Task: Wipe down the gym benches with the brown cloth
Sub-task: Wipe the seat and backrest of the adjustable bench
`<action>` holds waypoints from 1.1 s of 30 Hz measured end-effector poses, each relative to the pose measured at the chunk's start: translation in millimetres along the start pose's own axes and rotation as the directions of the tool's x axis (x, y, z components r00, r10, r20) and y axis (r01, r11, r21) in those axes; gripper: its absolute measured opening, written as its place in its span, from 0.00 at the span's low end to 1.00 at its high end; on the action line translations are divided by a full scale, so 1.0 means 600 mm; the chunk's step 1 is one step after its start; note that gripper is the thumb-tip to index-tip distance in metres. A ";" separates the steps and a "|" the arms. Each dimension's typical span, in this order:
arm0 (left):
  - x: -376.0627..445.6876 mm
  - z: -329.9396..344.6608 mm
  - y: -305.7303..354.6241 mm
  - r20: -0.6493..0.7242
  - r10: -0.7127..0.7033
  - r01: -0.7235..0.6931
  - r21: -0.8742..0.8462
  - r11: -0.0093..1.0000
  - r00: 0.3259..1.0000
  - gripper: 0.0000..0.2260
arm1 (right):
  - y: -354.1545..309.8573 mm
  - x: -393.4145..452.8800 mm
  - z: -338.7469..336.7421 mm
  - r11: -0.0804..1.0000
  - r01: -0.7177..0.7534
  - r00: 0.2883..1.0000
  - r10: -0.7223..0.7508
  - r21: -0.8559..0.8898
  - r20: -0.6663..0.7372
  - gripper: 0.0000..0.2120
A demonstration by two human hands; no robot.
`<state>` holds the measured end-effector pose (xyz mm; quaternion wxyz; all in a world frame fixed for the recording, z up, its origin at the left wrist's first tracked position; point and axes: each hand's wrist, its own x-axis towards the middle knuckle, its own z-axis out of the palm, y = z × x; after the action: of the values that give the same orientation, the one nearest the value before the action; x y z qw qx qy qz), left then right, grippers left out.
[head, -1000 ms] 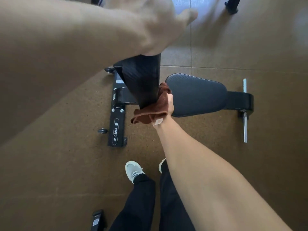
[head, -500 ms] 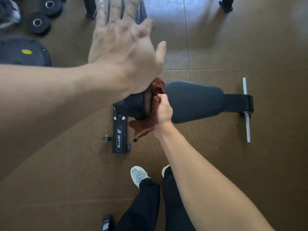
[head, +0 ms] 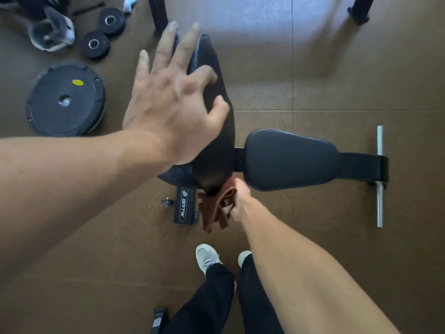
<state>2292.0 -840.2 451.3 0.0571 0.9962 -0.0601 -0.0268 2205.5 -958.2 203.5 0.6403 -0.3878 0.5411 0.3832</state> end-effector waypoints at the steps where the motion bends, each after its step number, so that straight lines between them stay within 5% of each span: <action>1: -0.001 0.000 -0.001 0.005 -0.005 0.005 -0.005 1.000 1.000 0.22 | 0.008 -0.022 -0.012 0.999 -0.047 0.995 0.048 -0.016 0.085 0.20; 6: 0.000 -0.003 -0.001 0.005 -0.010 0.010 0.024 1.000 1.000 0.23 | -0.001 -0.142 -0.127 0.989 -0.151 0.949 0.144 0.004 0.279 0.25; 12: 0.012 0.003 0.024 0.065 -0.122 0.097 0.304 0.948 0.990 0.25 | -0.089 -0.263 -0.339 0.989 0.105 0.990 -0.114 0.104 0.081 0.24; 16: 0.029 0.021 0.113 0.367 -0.273 -0.021 0.629 0.777 0.889 0.29 | -0.157 -0.347 -0.463 0.965 0.260 0.965 -0.260 -0.023 -0.018 0.24; 17: 0.025 0.046 0.148 0.476 -0.292 -0.035 0.565 0.824 0.830 0.29 | -0.173 -0.366 -0.489 0.958 0.283 0.958 -0.285 -0.053 -0.023 0.24; 19: 0.001 0.091 0.230 0.669 -0.321 0.207 0.247 0.947 0.670 0.28 | -0.202 -0.398 -0.521 0.939 0.325 0.942 -0.332 -0.113 -0.044 0.22; 21: -0.014 0.121 0.356 0.736 -0.201 0.465 -0.171 0.869 0.646 0.26 | -0.242 -0.426 -0.557 0.899 0.404 0.906 -0.419 -0.171 -0.063 0.15; 23: -0.012 0.121 0.488 0.745 -0.052 0.565 -0.456 0.688 0.665 0.21 | -0.283 -0.435 -0.582 0.835 0.494 0.856 -0.516 -0.242 -0.035 0.16; 26: 0.022 0.096 0.640 0.823 0.120 0.760 -0.561 0.329 0.555 0.20 | -0.345 -0.443 -0.599 0.761 0.568 0.802 -0.597 -0.313 0.004 0.26; 28: 0.060 0.097 0.695 0.854 0.160 0.843 -0.516 0.148 0.495 0.24 | -0.392 -0.447 -0.606 0.777 0.579 0.805 -0.593 -0.247 0.018 0.21; 30: 0.103 0.106 0.729 0.859 0.220 0.869 -0.488 0.076 0.463 0.28 | -0.445 -0.449 -0.618 0.814 0.558 0.825 -0.566 -0.163 0.000 0.14; 33: 0.172 0.127 0.767 0.836 0.297 0.855 -0.509 0.102 0.462 0.27 | -0.539 -0.436 -0.658 0.783 0.575 0.805 -0.594 -0.237 -0.010 0.18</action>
<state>2335.9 -1315.2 424.8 0.6227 0.5465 0.1943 -0.5251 2311.8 -1467.7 444.4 0.6566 -0.6211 0.3743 0.2073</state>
